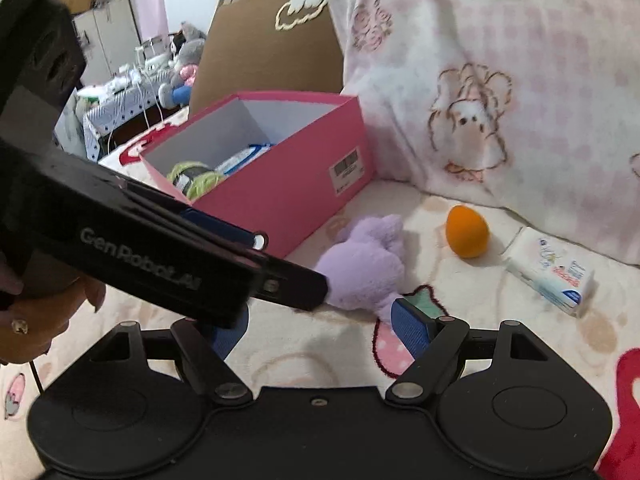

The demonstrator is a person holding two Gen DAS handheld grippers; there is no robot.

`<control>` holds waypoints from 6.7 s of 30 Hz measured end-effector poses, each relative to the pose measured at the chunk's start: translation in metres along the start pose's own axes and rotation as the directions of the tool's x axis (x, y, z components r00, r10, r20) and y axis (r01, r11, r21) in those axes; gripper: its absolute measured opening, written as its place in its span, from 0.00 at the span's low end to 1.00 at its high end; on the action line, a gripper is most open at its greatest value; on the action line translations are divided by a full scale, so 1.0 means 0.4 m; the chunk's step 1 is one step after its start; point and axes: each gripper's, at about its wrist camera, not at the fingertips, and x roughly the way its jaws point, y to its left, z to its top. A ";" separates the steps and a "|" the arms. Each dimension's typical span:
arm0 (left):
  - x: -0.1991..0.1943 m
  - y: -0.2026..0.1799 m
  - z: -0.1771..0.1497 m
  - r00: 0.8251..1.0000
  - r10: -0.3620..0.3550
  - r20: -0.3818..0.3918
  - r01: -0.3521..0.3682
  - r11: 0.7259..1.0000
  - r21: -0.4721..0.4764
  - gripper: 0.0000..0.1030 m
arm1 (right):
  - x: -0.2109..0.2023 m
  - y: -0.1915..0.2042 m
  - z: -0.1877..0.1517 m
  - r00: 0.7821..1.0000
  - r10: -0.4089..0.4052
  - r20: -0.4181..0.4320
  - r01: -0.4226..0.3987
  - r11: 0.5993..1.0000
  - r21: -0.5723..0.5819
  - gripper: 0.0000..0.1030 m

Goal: Organize objects
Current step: 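Withdraw the left tool and move it toward the purple plush toy, then close the left tool on the purple plush toy, then lift the purple plush toy with the left tool toward the pink box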

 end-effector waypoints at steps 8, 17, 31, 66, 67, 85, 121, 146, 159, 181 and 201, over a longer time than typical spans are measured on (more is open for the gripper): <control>0.069 0.006 -0.010 1.000 0.019 0.015 -0.019 1.000 0.023 0.62 | 0.066 -0.018 -0.030 0.996 -0.091 0.012 0.092 0.995 -0.033 0.80; 0.125 0.001 -0.005 0.993 0.107 0.045 -0.110 0.992 0.069 0.57 | 0.074 -0.072 -0.026 0.995 -0.095 0.019 0.094 0.995 0.034 0.80; 0.189 0.035 0.002 0.997 0.066 -0.030 -0.065 0.998 0.019 0.57 | 0.103 -0.074 -0.047 0.988 -0.149 0.028 0.148 0.988 0.037 0.80; 0.181 0.008 -0.010 0.995 -0.067 -0.074 0.064 0.997 -0.035 0.44 | 0.065 -0.065 -0.036 0.995 -0.097 -0.008 0.097 0.995 0.022 0.62; 0.178 0.004 -0.013 0.994 -0.076 -0.082 0.073 0.997 -0.037 0.44 | 0.058 -0.063 -0.034 0.995 -0.098 -0.021 0.098 0.995 0.004 0.62; 0.162 0.012 -0.026 0.987 -0.112 -0.119 0.104 0.992 -0.073 0.37 | 0.027 -0.047 -0.019 0.993 -0.102 -0.061 0.094 0.989 -0.117 0.77; 0.199 0.001 -0.033 0.987 -0.149 -0.064 0.146 0.988 -0.060 0.42 | 0.096 -0.077 -0.075 0.995 -0.085 -0.059 0.082 0.995 -0.055 0.88; 0.039 -0.066 -0.058 0.987 -0.079 -0.141 0.058 0.988 -0.144 0.40 | -0.024 0.015 -0.016 0.986 -0.057 -0.159 0.070 0.994 0.078 0.77; -0.103 -0.013 -0.068 0.980 -0.158 -0.118 0.127 0.963 -0.237 0.41 | -0.126 0.065 0.021 0.988 0.057 -0.147 -0.033 0.987 0.159 0.78; -0.222 0.089 -0.111 0.974 -0.221 -0.053 0.201 0.945 -0.257 0.40 | -0.156 0.168 0.061 0.986 0.076 -0.151 -0.049 0.984 0.172 0.67; -0.343 0.120 0.015 0.980 -0.176 -0.097 0.160 0.975 -0.152 0.40 | -0.173 0.244 0.225 0.986 0.066 -0.155 -0.055 0.996 0.071 0.67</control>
